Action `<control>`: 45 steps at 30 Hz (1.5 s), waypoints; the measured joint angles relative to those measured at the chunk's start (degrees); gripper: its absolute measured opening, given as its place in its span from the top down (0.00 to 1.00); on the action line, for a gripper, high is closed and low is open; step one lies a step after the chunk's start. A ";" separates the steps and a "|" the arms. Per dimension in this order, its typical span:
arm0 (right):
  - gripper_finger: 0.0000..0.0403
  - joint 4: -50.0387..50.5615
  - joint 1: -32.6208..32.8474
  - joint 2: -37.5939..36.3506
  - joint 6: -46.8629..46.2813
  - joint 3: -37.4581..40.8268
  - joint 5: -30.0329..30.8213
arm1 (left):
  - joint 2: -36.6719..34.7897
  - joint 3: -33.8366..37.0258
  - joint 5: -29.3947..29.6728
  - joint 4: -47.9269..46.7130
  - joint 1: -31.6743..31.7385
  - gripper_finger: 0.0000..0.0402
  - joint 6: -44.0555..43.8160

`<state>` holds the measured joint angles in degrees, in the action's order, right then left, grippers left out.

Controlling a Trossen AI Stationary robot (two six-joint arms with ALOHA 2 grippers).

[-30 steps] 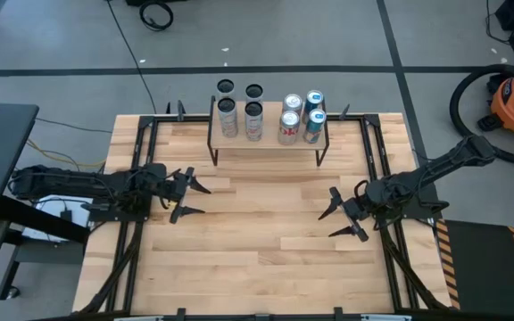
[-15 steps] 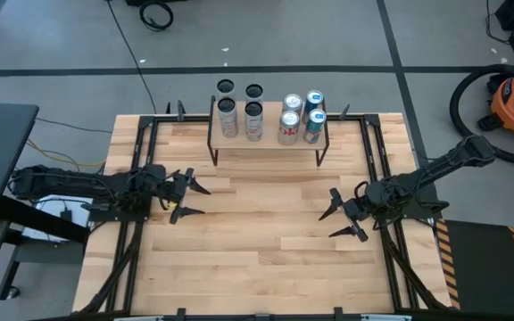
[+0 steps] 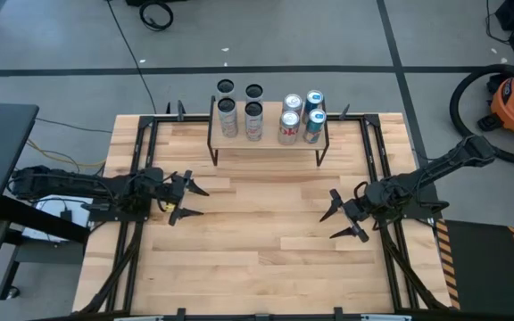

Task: Place canned beverage on shelf
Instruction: Return to Home Position

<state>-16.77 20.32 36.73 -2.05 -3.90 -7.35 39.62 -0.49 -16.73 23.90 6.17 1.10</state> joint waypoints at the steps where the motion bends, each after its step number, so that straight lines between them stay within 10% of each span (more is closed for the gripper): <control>1: 0.29 0.48 -0.02 0.00 -0.65 0.00 0.06 | 0.00 0.00 0.00 0.06 0.00 0.21 -0.04; 25: 0.29 1.03 -0.09 0.07 -1.90 -0.02 1.77 | -0.09 0.07 1.71 -3.27 0.02 0.21 -7.71; 45: 0.29 0.95 -0.30 -11.90 -2.71 -0.07 1.75 | -20.25 0.09 1.71 -3.23 0.02 0.21 -7.54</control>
<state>-15.82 20.02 24.83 -4.75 -3.97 -5.61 19.37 -0.40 -15.03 20.67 6.20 -6.44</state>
